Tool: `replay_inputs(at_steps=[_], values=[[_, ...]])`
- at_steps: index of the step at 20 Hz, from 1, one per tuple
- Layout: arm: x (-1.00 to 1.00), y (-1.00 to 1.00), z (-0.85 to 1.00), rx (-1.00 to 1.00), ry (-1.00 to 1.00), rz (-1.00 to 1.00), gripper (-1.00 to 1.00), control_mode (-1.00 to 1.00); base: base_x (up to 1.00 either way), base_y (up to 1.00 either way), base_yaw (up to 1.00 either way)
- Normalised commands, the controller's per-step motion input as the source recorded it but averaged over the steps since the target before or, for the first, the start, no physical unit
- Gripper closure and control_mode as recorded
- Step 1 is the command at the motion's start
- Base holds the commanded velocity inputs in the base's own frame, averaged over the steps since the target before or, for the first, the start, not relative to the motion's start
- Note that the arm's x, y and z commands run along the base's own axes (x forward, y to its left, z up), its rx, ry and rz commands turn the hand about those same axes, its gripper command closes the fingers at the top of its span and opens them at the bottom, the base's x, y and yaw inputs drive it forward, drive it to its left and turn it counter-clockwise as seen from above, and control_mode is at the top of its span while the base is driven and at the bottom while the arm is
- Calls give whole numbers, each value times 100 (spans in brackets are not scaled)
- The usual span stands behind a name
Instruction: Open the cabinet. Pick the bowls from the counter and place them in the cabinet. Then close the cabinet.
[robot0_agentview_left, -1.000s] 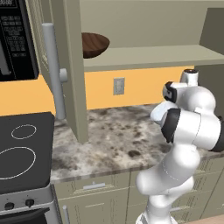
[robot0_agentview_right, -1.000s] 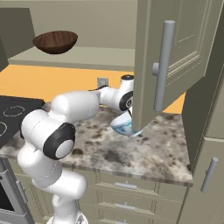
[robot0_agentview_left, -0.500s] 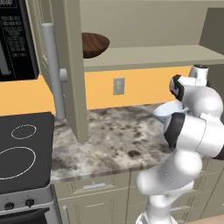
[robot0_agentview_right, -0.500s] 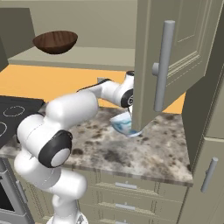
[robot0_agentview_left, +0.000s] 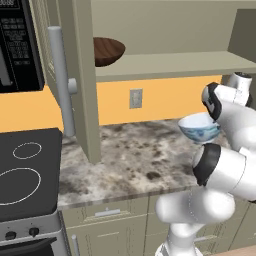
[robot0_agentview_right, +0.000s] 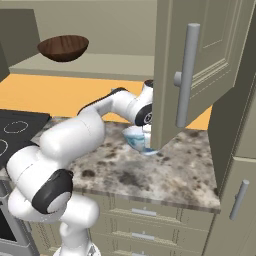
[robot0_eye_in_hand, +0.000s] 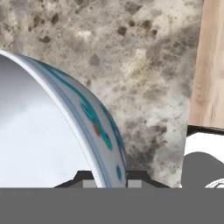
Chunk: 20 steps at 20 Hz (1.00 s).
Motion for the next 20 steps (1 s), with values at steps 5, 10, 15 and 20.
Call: replay_inputs(at_steps=[5, 10, 15, 20], values=[[-22, 23, 32, 2, -6, -9, 100, -100, 0, 0, 0], [-27, 19, 39, 0, -5, -7, 100, -100, 0, 0, 0], [-40, 15, 43, 0, -3, -7, 100, -100, 0, 0, 0], [-46, 13, 34, 0, -4, -7, 100, -100, 0, 0, 0]])
